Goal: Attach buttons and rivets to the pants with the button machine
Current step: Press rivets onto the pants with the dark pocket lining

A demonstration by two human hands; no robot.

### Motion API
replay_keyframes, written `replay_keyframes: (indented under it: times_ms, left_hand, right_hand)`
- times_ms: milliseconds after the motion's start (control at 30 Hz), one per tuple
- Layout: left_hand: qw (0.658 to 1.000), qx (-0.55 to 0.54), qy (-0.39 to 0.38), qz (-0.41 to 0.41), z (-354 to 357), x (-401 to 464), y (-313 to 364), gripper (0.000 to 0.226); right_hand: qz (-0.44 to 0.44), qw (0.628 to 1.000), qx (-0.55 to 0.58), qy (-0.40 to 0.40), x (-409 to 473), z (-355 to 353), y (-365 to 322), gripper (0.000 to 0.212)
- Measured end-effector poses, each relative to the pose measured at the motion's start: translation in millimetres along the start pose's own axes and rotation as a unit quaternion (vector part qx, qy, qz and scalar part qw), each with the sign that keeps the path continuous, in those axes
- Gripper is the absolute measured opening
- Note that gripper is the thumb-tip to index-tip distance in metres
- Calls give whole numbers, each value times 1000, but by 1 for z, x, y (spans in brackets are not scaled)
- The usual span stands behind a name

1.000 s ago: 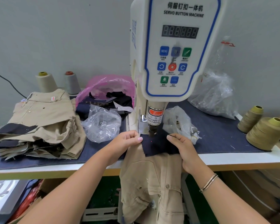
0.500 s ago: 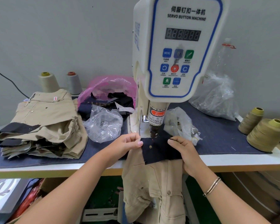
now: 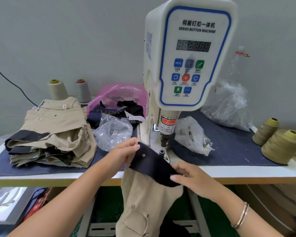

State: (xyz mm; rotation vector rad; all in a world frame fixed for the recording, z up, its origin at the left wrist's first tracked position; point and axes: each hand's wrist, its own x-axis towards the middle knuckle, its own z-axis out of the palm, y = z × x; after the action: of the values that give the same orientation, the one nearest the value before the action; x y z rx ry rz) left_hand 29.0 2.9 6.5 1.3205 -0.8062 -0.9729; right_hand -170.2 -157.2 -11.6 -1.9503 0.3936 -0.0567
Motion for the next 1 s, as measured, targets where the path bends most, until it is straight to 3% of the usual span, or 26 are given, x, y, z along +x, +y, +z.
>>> replay_keyframes:
  times_ms: [100, 200, 267, 367, 467, 567, 733, 867, 1000]
  left_hand:
    - [1000, -7, 20, 6, 1, -6, -3, 12]
    - [997, -70, -16, 29, 14, -10, 5, 7]
    - [992, -105, -41, 50, 23, -10, 14, 12]
    - [988, -123, -64, 67, 28, -12, 30, 20]
    - [996, -47, -20, 72, 26, -14, 34, 31]
    - [996, 35, 38, 78, 11, -27, 27, 31]
    - [977, 177, -118, 16, -22, -86, 11, 49]
    - [979, 200, -29, -28, -21, -97, 9, 44]
    - [987, 146, 49, 42, -16, -93, 36, 28]
  right_hand:
    - [32, 999, 1, -20, -6, 10, -9, 20]
    - [13, 999, 12, -46, -7, 27, -30, 27]
    - [10, 999, 8, -50, -3, 35, -47, 12]
    - [5, 999, 37, -39, 1, 38, -66, 24]
    - [-14, 983, 181, -29, -1, 40, -78, 19]
    - [-29, 932, 362, 8, -6, 38, -85, 25]
    - [-38, 902, 424, 71, -18, 21, -100, 24]
    - [-63, 908, 409, 67, -26, 14, -107, 27]
    - [-21, 922, 369, 113, -38, -13, -91, 26]
